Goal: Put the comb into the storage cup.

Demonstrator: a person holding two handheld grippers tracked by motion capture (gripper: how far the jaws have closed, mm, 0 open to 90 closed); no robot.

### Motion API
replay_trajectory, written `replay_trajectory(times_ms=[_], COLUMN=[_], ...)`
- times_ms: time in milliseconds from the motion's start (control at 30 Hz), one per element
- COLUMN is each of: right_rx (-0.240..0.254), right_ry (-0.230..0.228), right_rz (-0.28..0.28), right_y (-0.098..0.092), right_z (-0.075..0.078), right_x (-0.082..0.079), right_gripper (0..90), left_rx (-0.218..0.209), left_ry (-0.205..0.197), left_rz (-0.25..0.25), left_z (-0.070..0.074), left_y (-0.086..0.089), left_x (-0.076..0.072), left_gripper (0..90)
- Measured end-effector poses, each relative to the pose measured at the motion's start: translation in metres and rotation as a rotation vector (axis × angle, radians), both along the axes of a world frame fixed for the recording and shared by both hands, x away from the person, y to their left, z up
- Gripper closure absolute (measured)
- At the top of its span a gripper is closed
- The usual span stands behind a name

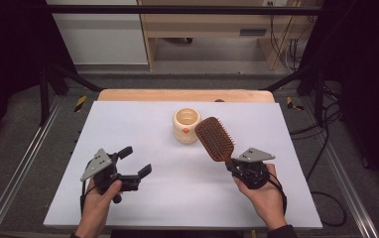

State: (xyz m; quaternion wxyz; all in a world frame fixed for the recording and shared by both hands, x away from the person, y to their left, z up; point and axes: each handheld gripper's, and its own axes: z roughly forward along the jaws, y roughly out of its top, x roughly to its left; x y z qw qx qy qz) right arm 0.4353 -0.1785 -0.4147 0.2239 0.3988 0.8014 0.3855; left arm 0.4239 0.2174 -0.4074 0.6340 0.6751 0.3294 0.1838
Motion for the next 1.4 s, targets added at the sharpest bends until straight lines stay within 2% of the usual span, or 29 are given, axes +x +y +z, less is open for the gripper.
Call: replay_trajectory(times_ms=[33, 67, 133, 167, 200, 267, 433, 467, 500, 533, 567, 600, 733, 900, 1067, 1233, 1400], right_rx=[0.013, 0.013, 0.03, 0.049, 0.049, 0.057, 0.072, 0.076, 0.076, 0.077, 0.077, 0.078, 0.082, 0.082, 0.092, 0.096, 0.09], right_ry=[-0.012, -0.012, -0.025, -0.04, -0.04, -0.056, -0.079, -0.08, -0.08, -0.089, -0.089, -0.095, -0.105, -0.125, -0.135, -0.147, -0.151], right_rz=[0.002, 0.002, 0.008, 0.015, 0.015, 0.02, 0.025, 0.029, 0.029, 0.036, 0.036, 0.039, 0.057, 0.072, 0.074, 0.082, 0.092], right_y=[0.002, 0.002, 0.003, 0.004, 0.004, 0.005, 0.007, 0.008, 0.008, 0.01, 0.01, 0.013, 0.018, 0.022, 0.025, 0.027, 0.031], right_z=[0.001, 0.001, 0.001, 0.001, 0.001, 0.002, 0.001, 0.0, 0.0, 0.0, 0.0, -0.001, 0.0, 0.0, 0.001, 0.001, 0.0], right_x=[-0.001, -0.001, -0.001, -0.002, -0.002, -0.005, -0.007, -0.007, -0.007, -0.007, -0.007, -0.008, -0.01, -0.013, -0.015, -0.017, -0.018], right_gripper=[72.9, 72.9, 72.9, 72.8, 72.8, 72.8, 72.9, 72.8, 72.8, 72.8, 72.8, 72.8, 72.8, 72.8, 72.8, 72.9, 72.9], left_rx=[-0.009, -0.009, -0.005, -0.012, -0.031, -0.055, -0.066, -0.076, -0.076, -0.103, -0.103, -0.134, -0.153, -0.155, -0.19, -0.185, -0.187], left_ry=[0.011, 0.011, 0.016, 0.019, 0.028, 0.048, 0.082, 0.099, 0.099, 0.119, 0.119, 0.14, 0.17, 0.177, 0.21, 0.209, 0.227], left_rz=[-0.026, -0.026, -0.052, -0.06, -0.068, -0.086, -0.099, -0.105, -0.105, -0.112, -0.112, -0.121, -0.133, -0.144, -0.152, -0.168, -0.173], left_z=[0.004, 0.004, 0.009, 0.01, 0.011, 0.012, 0.01, 0.009, 0.009, 0.008, 0.008, 0.007, 0.008, 0.01, 0.014, 0.016, 0.018], left_y=[-0.013, -0.013, -0.027, -0.033, -0.039, -0.05, -0.071, -0.077, -0.077, -0.081, -0.081, -0.085, -0.089, -0.094, -0.102, -0.109, -0.117], left_x=[0.005, 0.005, 0.011, 0.014, 0.017, 0.023, 0.033, 0.035, 0.035, 0.037, 0.037, 0.04, 0.043, 0.042, 0.046, 0.047, 0.053], left_gripper=[2.9, 2.9, 3.0, 3.8, 3.8, 4.2, 4.6, 4.7, 4.6, 4.6, 4.7, 4.7, 5.1, 5.9, 7.6, 8.6, 12.2])
